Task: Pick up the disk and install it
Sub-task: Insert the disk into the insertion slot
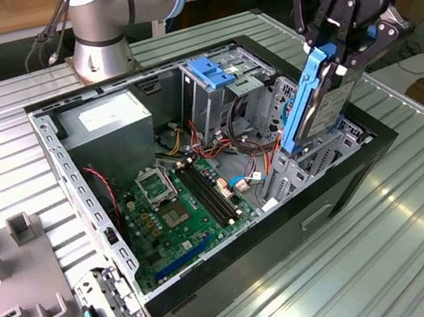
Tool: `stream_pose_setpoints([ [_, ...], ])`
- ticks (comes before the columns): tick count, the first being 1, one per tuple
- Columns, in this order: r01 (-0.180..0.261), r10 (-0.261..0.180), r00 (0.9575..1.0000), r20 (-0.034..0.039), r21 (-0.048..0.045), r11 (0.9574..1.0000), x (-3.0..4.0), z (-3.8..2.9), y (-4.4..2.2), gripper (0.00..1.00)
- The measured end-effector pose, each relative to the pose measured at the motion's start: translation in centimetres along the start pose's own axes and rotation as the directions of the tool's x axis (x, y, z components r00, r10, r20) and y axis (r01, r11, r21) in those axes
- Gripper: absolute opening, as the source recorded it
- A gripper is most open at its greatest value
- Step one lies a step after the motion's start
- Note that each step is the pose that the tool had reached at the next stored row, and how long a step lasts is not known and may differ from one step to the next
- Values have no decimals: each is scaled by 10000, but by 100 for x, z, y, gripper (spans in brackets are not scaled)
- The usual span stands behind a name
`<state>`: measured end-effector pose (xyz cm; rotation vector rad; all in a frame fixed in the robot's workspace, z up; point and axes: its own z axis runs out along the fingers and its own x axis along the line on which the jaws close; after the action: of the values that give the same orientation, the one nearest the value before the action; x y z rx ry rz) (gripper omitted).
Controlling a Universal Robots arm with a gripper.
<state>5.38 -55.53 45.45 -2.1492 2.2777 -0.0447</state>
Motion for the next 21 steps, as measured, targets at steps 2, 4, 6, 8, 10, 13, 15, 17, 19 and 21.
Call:
stream_pose_setpoints([
  [2,1,-1,10000,1,0,10000,0,12,0,37],
  [4,1,-1,10000,1,0,10000,0,25,0,37],
  [6,1,-1,10000,1,-1,10000,0,33,0,37],
  [8,1,-1,10000,1,-1,10000,0,48,1,37],
  [10,1,-1,10000,0,-1,10000,0,62,1,37],
  [13,1,-1,10000,-1,0,10000,-1,92,1,37],
  [15,1,-1,10000,5,0,10000,-1,114,1,37],
  [17,1,-1,10000,1,-1,10000,-2,149,1,37],
  [19,1,-1,10000,-1,-2,10000,-2,154,0,37],
  [21,3,-3,10000,0,-7,10000,-2,156,-10,37],
])
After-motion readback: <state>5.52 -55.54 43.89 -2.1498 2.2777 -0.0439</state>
